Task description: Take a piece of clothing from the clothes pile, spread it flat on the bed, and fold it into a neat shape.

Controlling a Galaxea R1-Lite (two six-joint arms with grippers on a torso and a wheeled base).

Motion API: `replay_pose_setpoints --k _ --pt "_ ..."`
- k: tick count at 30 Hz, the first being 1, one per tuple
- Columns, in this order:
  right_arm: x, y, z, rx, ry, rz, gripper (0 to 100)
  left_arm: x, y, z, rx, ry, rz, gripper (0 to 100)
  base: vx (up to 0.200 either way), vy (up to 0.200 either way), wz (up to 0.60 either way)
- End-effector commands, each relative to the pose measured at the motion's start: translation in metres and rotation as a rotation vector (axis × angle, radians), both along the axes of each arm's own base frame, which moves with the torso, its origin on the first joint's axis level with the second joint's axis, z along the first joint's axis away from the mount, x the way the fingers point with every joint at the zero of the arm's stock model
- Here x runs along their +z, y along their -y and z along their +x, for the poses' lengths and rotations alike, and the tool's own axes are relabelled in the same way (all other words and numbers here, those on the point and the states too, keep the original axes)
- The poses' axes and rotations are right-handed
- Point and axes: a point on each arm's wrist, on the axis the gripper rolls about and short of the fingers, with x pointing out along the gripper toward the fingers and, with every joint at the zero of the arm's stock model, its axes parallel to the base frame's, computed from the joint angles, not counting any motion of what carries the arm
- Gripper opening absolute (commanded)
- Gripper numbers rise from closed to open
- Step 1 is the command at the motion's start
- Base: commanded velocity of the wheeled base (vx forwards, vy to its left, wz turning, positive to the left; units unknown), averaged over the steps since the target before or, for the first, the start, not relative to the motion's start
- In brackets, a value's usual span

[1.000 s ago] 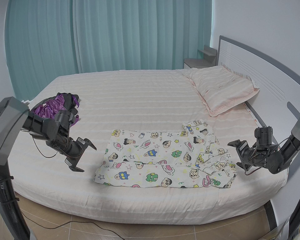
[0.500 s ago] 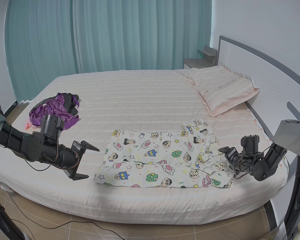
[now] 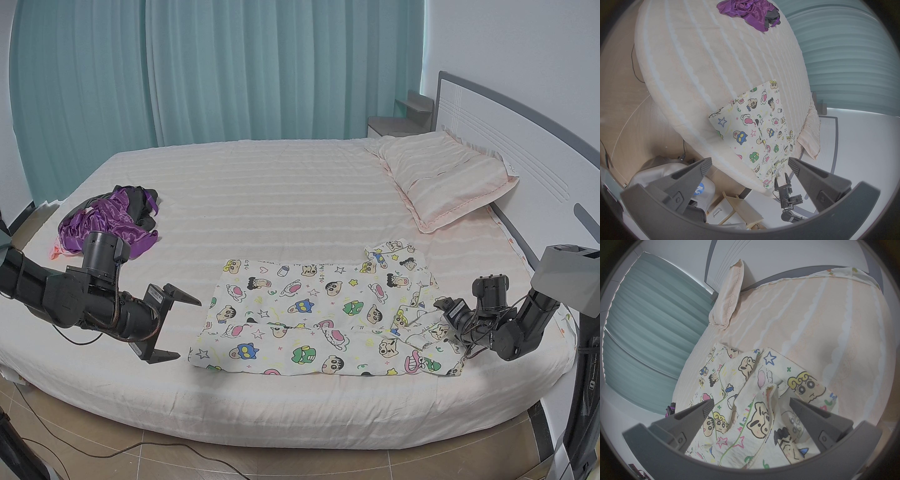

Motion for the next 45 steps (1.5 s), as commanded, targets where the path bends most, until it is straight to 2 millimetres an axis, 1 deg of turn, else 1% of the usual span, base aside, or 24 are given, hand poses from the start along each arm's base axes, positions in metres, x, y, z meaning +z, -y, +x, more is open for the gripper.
replay_pose_setpoints --k 1,7,8,12,13,18,23,27,28,29,32,33,35,38,39,41,45 --pt "-0.001 -0.002 0.002 0.005 0.003 0.001 100 -0.003 0.000 0.001 0.001 -0.013 -0.002 100 0.000 0.000 0.00" --pt "-0.001 -0.002 0.003 0.008 0.008 -0.005 100 -0.003 0.000 0.001 0.001 -0.013 -0.002 100 0.000 0.000 0.00" --pt "-0.002 -0.002 0.003 0.013 0.007 -0.009 0 -0.003 0.000 0.001 0.001 -0.013 -0.002 100 0.000 0.000 0.00" --pt "-0.007 -0.002 0.003 0.019 -0.007 -0.017 0 -0.003 0.000 0.002 0.002 -0.004 -0.002 100 0.000 0.000 0.00" --pt "-0.012 -0.002 0.003 0.023 -0.019 -0.027 0 -0.003 0.001 0.003 0.004 0.004 -0.005 100 0.000 0.000 0.00" --pt "-0.012 -0.002 0.001 0.028 -0.025 -0.031 0 -0.005 0.000 0.004 0.007 0.004 -0.003 100 0.000 0.000 0.00" --pt "-0.008 -0.001 -0.001 0.025 -0.018 -0.032 0 -0.005 0.000 0.004 0.009 0.004 -0.003 100 0.000 0.000 0.00" --pt "0.012 0.000 -0.008 0.026 0.017 -0.027 0 -0.006 0.000 0.004 0.006 0.002 -0.004 100 0.000 0.000 0.00" --pt "0.012 0.000 -0.008 0.026 0.018 -0.027 0 -0.005 0.000 0.004 0.006 0.004 -0.005 100 0.000 0.000 0.00" --pt "0.020 0.000 -0.013 0.027 0.029 -0.025 0 -0.006 0.000 0.004 0.006 0.002 -0.004 100 0.000 0.000 0.00" --pt "0.029 0.000 -0.019 0.029 0.041 -0.021 0 -0.006 0.000 0.004 0.006 0.001 -0.004 100 0.000 0.000 0.00" --pt "0.035 0.000 -0.024 0.032 0.048 -0.017 0 -0.006 0.000 0.004 0.006 0.002 -0.004 100 0.000 0.000 0.00" --pt "0.042 0.000 -0.032 0.035 0.052 -0.012 0 -0.006 0.000 0.004 0.006 0.001 -0.004 100 0.000 0.000 0.00" --pt "0.046 -0.004 -0.044 0.049 0.043 -0.011 0 -0.007 0.000 0.005 0.006 -0.002 -0.004 100 0.000 0.000 0.00" --pt "0.046 -0.004 -0.045 0.049 0.043 -0.010 0 -0.007 0.000 0.005 0.007 -0.001 -0.003 100 0.000 0.000 0.00" --pt "0.053 -0.008 -0.054 0.066 0.050 -0.010 0 -0.007 0.000 0.005 0.006 -0.002 -0.004 100 0.000 0.000 0.00" --pt "0.055 -0.012 -0.063 0.085 0.041 -0.012 0 -0.007 0.000 0.005 0.006 -0.002 -0.004 100 0.000 0.000 0.00"
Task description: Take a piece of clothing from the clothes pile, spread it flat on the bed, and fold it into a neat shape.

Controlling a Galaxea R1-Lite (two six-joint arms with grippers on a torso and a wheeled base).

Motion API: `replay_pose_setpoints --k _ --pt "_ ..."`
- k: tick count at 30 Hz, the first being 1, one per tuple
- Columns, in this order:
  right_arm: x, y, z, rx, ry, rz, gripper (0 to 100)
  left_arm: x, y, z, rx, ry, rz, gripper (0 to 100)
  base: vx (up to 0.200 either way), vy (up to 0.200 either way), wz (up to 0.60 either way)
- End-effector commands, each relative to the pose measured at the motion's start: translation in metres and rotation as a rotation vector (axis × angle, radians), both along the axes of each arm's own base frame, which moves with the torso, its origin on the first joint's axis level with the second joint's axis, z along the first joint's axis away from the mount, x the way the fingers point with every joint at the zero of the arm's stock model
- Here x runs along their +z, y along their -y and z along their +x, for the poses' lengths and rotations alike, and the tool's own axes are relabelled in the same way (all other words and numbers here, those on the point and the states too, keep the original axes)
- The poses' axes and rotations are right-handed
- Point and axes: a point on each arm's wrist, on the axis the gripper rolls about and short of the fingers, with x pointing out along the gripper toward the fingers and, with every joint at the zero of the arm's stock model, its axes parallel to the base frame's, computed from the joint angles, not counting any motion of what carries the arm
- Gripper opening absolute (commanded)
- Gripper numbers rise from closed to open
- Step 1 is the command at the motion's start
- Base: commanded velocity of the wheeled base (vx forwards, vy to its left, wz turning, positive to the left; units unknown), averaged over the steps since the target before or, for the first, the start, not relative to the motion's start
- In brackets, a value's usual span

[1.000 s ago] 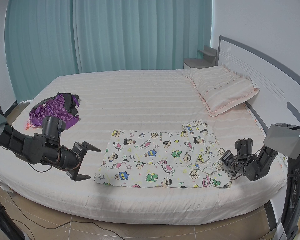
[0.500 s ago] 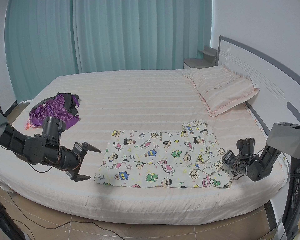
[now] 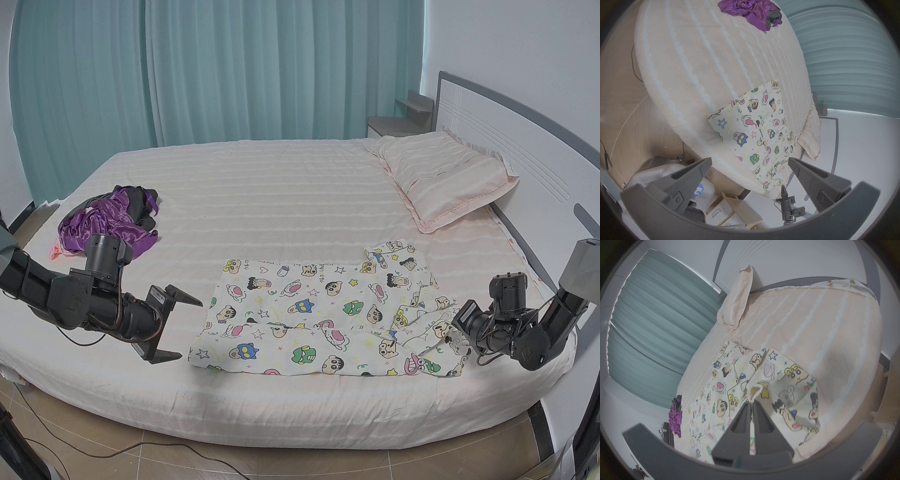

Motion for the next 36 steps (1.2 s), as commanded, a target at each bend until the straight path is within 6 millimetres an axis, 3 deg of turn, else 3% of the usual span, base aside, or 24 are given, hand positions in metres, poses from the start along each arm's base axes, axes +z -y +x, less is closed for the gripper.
replay_pose_setpoints --k 1,11,20,36 --pt "0.013 -0.005 -0.015 0.022 0.020 0.001 0 -0.001 0.000 0.000 0.000 -0.003 0.000 100 0.000 0.000 0.00" --pt "0.041 -0.015 -0.035 0.065 0.085 0.012 0 -0.001 0.000 0.000 0.000 -0.003 0.000 100 0.000 0.000 0.00" --pt "0.047 -0.021 -0.040 0.089 0.099 0.012 0 -0.005 0.000 0.001 0.000 -0.016 0.001 100 0.000 0.000 0.00" --pt "0.029 -0.018 -0.062 0.137 -0.114 -0.084 0 -0.005 0.000 0.001 0.000 -0.016 0.001 100 0.000 0.000 0.00"
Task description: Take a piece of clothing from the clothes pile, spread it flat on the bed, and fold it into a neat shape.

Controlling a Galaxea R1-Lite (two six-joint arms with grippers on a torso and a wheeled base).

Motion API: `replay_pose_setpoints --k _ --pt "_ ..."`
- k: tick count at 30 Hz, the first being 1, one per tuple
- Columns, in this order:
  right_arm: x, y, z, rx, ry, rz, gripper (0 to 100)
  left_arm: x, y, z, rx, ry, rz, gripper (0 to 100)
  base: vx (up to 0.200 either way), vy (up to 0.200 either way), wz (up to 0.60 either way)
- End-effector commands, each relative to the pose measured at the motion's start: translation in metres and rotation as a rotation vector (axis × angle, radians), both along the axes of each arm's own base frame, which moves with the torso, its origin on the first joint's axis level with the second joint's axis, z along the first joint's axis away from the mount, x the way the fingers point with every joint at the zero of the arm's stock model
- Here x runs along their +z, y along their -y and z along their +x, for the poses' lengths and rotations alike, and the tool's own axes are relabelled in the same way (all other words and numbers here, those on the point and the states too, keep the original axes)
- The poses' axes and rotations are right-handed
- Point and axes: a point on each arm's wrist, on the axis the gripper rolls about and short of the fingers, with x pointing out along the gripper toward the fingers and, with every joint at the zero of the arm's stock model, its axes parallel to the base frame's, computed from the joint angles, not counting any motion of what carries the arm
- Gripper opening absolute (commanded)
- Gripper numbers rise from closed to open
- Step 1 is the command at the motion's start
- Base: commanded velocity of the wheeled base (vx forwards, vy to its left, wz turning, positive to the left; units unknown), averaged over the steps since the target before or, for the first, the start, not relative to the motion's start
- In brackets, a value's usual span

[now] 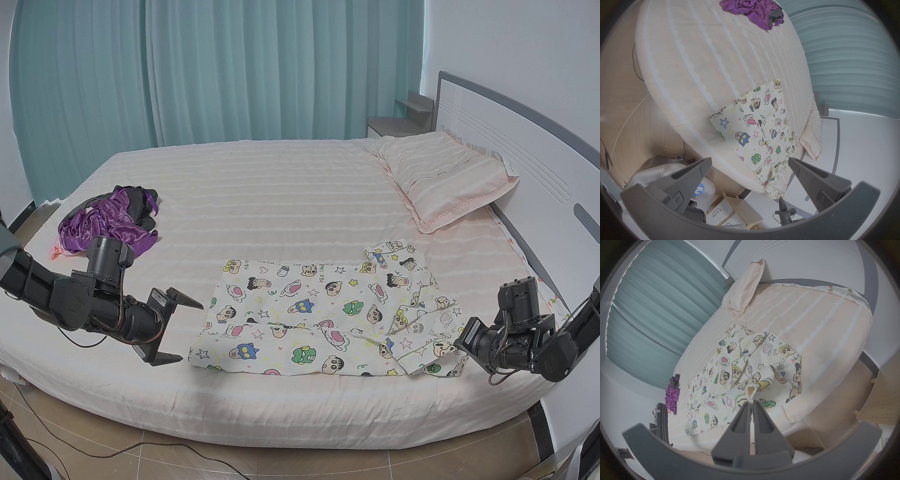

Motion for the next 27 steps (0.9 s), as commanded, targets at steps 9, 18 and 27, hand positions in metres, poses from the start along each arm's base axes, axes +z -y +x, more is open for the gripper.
replay_pose_setpoints --k 9,18,27 --pt "-0.007 -0.002 -0.010 0.040 -0.035 -0.032 0 0.000 0.000 0.000 0.002 -0.002 -0.001 100 0.000 0.000 0.00" --pt "-0.010 -0.004 -0.018 0.082 -0.052 -0.066 100 0.000 0.000 0.000 0.000 -0.001 0.000 100 0.000 0.000 0.00" --pt "-0.003 -0.017 -0.014 0.131 0.000 -0.041 100 0.000 0.000 0.000 0.002 -0.002 -0.001 100 0.000 0.000 0.00"
